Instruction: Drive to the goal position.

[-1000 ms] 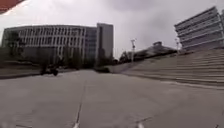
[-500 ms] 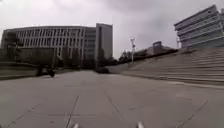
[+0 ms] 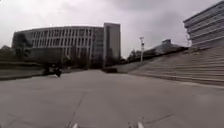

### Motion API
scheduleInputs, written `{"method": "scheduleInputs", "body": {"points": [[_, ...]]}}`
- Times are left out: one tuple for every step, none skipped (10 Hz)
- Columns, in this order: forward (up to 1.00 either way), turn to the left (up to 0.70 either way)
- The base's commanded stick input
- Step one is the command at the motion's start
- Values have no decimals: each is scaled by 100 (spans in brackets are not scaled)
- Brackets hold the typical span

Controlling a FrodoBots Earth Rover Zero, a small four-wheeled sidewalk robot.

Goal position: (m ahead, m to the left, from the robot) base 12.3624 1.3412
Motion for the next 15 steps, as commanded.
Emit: {"method": "scheduleInputs", "body": {"points": [[83, 0], [83, 0], [80, 0], [78, 0], [78, 0], [78, 0], [78, 0], [78, 0], [78, 0], [78, 0], [78, 0], [78, 0], [78, 0], [78, 0], [78, 4]]}}
